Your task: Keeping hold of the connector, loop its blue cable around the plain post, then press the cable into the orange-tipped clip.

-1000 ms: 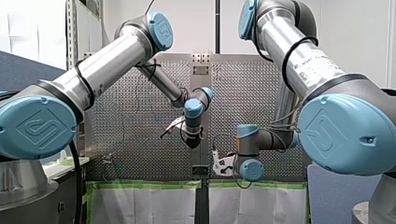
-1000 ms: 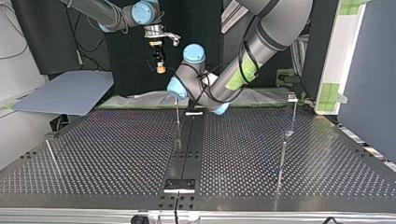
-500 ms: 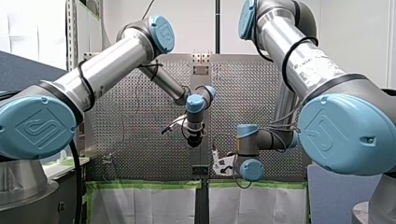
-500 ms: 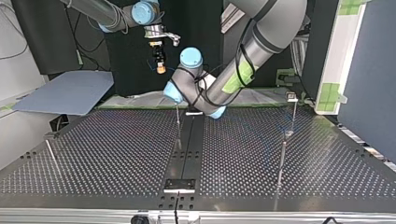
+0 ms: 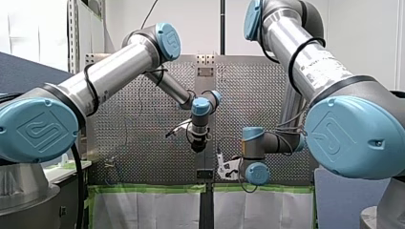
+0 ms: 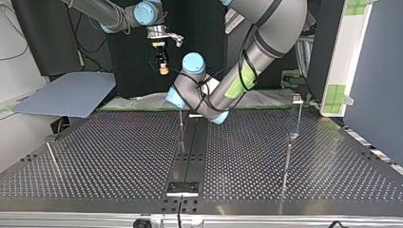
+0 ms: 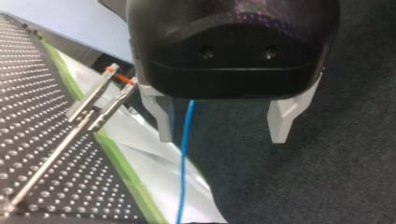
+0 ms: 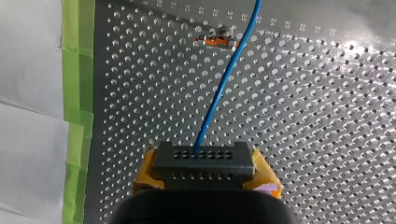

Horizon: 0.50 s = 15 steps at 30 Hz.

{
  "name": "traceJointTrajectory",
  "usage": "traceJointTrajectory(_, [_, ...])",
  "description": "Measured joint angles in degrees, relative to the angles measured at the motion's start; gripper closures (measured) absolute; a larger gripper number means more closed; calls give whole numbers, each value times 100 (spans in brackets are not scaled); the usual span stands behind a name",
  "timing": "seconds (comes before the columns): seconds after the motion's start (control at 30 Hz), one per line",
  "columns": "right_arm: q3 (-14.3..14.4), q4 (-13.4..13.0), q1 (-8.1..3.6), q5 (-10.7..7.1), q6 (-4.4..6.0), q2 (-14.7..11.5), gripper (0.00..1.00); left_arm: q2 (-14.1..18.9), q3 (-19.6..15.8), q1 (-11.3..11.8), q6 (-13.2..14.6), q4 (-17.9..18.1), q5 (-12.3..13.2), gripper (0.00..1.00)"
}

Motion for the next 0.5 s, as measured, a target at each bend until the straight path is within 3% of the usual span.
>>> traceJointTrajectory(0.5, [0, -3, 2, 2, -9, 0, 100, -36, 7, 13, -182, 371, 67, 0])
